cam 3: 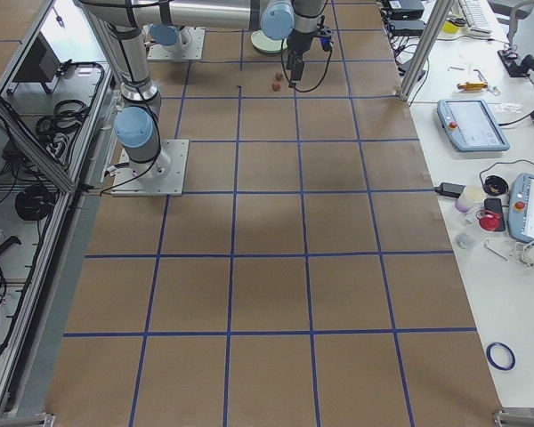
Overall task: Collect all strawberries into plate
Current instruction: 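Carry the strawberry onto the green plate and open the left gripper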
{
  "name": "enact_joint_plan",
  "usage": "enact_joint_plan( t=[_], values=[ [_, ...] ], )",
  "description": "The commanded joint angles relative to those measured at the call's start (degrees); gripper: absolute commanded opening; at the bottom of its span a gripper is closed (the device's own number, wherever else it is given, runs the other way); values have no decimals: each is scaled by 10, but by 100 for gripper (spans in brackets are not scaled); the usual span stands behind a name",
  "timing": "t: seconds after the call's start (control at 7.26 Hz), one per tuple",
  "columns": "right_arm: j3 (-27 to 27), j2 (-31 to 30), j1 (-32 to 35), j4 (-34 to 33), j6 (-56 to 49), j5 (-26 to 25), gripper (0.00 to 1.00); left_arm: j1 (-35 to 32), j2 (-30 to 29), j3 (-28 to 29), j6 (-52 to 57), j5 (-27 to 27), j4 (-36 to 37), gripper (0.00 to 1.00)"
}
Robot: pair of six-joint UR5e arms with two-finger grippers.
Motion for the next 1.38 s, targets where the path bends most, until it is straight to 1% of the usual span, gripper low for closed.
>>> enact_joint_plan(
  t=[0.0,0.14,0.28,0.41,0.55,0.69,0.96,1.1,1.24],
  values=[
    [0,1,0,0,0,2,100,70,-15,-23,60,25,3,0],
    [0,1,0,0,1,1,100,72,-24,-30,60,25,12,0],
    [0,1,0,0,1,0,100,72,-37,-32,58,22,25,2],
    [0,1,-1,0,-1,1,100,72,-44,-31,57,21,38,38],
    [0,1,0,0,-1,0,100,71,-42,-30,58,22,39,99],
    [0,1,0,0,-1,1,100,71,-31,-26,55,22,38,100],
    [0,1,0,0,0,0,100,43,-8,-14,50,14,39,100],
    [0,1,0,0,0,0,100,22,-3,-3,11,-6,39,100],
    [0,1,0,0,1,1,100,-2,-5,-2,-56,-57,40,100]
  ],
)
